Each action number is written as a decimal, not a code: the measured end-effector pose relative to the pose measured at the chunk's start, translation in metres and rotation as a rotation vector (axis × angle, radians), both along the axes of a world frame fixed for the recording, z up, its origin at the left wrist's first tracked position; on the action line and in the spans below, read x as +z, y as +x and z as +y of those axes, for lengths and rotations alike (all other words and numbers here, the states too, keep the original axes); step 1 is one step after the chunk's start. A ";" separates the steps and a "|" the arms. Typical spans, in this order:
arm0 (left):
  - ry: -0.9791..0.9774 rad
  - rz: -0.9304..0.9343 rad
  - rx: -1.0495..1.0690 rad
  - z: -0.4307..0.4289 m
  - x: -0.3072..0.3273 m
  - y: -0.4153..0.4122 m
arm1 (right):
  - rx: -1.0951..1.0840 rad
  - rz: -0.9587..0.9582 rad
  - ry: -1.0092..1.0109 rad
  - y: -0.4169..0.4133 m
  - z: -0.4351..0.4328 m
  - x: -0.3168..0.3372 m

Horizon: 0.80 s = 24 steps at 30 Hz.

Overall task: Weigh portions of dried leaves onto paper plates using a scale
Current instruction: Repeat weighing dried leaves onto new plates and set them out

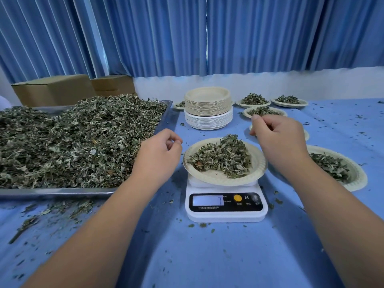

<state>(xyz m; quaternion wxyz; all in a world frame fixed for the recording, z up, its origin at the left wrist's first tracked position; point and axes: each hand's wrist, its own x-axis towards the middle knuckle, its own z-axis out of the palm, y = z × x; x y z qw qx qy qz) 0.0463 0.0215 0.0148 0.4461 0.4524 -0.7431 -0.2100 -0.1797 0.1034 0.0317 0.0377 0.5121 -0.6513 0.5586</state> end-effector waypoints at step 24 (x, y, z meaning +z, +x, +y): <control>0.233 -0.057 -0.006 0.006 -0.005 -0.009 | 0.369 -0.200 0.490 -0.007 -0.017 0.004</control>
